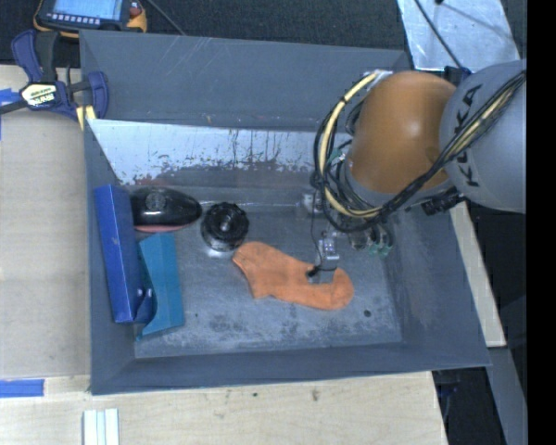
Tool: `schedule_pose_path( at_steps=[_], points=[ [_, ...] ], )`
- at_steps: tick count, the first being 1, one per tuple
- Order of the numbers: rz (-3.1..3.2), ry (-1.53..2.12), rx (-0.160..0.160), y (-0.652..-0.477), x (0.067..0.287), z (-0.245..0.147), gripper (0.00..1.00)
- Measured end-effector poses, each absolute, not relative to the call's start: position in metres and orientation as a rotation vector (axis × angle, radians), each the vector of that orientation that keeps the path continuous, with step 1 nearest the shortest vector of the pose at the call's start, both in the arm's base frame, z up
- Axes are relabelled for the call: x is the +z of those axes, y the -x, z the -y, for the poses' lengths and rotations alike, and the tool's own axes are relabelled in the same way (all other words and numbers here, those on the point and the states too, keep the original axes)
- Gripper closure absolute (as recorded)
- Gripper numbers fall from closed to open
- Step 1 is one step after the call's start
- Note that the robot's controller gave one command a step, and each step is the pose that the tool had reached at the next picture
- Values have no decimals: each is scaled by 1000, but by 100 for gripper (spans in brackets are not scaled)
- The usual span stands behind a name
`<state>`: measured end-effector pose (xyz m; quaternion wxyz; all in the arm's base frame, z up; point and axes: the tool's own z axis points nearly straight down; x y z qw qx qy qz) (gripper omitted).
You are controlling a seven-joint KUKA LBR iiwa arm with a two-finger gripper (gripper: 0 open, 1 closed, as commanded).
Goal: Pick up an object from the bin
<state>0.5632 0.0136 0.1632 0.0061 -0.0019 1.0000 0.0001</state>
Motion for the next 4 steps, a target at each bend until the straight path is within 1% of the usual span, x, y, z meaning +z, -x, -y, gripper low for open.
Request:
schedule_pose_path(
  at_steps=[1, 2, 4],
  points=[
    [-3135, -74, 1, -532, 93, 2, 0],
    [-3132, -149, 0, -575, 72, -5, 100],
    [-3132, -149, 0, -575, 72, -5, 100]
  ],
)
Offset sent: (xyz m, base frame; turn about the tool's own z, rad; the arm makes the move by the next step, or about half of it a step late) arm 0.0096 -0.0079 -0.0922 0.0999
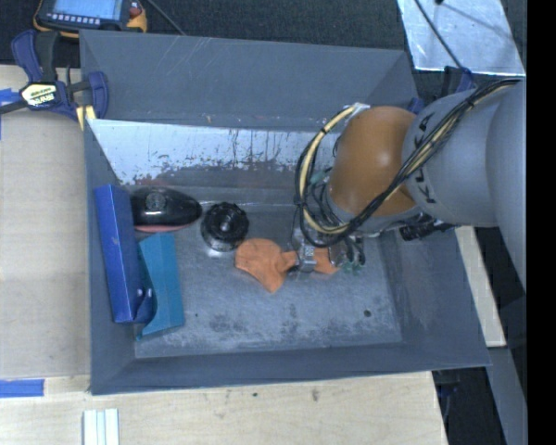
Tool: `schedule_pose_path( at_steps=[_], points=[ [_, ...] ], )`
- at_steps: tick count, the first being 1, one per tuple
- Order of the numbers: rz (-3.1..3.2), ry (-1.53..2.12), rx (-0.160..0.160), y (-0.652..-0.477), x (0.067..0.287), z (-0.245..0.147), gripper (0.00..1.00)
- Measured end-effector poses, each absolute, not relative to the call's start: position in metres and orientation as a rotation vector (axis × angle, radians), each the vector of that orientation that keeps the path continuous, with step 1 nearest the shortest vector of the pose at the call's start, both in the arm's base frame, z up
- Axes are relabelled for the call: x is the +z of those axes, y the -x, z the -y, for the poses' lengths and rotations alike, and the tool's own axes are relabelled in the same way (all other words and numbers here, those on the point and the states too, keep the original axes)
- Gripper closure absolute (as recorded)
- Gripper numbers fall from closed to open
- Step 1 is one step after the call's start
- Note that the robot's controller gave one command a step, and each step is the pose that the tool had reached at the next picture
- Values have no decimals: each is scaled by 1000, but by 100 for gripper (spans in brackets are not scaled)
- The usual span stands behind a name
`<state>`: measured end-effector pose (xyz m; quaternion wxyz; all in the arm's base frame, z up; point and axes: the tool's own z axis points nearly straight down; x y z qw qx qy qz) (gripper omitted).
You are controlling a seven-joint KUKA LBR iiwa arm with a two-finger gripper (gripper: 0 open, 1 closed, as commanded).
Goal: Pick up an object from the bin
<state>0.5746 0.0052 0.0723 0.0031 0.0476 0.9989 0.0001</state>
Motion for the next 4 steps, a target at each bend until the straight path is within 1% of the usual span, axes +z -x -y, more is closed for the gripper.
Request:
schedule_pose_path(
  at_steps=[4],
  points=[
    [-3132, -149, 0, -575, 72, -5, 100]
  ],
)
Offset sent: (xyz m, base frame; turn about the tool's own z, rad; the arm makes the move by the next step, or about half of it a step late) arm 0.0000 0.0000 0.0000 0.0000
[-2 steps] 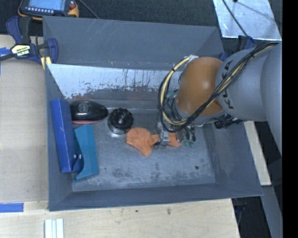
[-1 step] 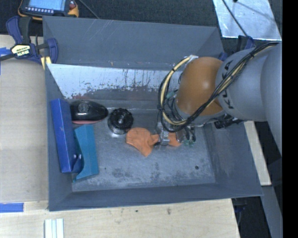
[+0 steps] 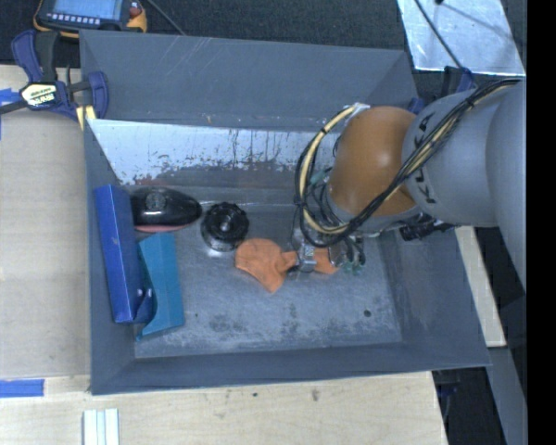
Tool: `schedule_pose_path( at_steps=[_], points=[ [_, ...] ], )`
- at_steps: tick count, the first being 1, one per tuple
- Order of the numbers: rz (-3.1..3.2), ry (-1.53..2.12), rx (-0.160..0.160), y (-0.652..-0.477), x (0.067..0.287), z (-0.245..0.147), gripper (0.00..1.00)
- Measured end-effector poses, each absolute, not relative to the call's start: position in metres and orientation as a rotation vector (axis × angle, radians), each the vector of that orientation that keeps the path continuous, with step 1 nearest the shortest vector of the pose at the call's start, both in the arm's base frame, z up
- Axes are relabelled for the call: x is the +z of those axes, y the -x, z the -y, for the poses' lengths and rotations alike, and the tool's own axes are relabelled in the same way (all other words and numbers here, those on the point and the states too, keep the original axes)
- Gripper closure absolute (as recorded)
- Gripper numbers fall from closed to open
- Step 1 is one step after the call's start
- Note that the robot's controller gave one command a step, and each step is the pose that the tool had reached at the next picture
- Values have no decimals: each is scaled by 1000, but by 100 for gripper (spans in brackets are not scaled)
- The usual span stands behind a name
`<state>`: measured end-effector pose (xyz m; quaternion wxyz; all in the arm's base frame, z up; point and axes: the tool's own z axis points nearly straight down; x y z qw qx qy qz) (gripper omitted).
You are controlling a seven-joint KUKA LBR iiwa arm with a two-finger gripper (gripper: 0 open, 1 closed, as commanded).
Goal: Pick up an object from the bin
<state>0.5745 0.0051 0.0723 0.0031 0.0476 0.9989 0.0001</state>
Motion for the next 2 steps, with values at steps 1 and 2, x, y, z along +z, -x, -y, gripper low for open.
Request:
schedule_pose_path(
  at_steps=[1, 2],
  points=[
    [-3132, -149, 0, -575, 72, -5, 100],
    [-3132, -149, 0, -575, 72, -5, 100]
  ],
)
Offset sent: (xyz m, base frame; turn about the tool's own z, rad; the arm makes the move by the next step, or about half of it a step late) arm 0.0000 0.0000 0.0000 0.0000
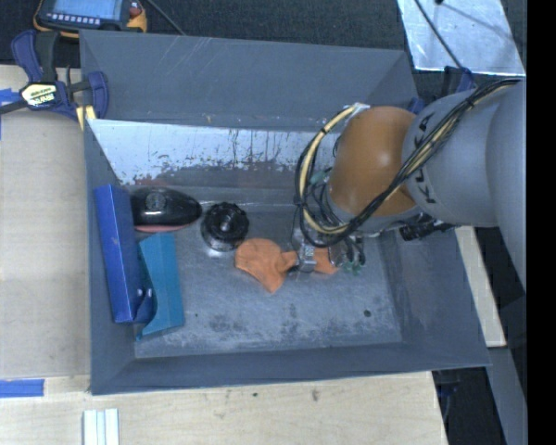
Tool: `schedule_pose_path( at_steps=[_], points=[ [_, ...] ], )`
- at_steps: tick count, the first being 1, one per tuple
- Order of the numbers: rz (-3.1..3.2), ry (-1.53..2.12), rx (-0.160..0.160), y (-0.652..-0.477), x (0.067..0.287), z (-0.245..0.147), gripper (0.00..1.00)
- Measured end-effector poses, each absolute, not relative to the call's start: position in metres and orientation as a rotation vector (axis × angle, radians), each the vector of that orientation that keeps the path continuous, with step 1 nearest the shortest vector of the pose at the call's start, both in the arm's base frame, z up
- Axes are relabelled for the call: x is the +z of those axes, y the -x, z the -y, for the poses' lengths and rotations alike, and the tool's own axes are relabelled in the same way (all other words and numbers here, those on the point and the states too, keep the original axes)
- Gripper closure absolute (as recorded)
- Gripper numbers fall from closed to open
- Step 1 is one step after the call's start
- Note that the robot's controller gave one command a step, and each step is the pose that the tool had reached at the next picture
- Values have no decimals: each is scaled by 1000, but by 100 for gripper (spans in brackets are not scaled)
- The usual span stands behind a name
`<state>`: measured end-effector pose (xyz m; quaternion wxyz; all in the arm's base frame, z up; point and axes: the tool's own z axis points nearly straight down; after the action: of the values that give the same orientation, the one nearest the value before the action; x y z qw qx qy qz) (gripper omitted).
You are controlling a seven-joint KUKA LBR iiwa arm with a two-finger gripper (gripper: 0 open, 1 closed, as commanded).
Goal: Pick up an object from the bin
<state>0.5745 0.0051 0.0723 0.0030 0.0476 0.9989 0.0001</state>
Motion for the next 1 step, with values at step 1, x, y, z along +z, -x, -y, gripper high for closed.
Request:
schedule_pose_path(
  at_steps=[1],
  points=[
    [-3132, -149, 0, -575, 72, -5, 100]
  ],
)
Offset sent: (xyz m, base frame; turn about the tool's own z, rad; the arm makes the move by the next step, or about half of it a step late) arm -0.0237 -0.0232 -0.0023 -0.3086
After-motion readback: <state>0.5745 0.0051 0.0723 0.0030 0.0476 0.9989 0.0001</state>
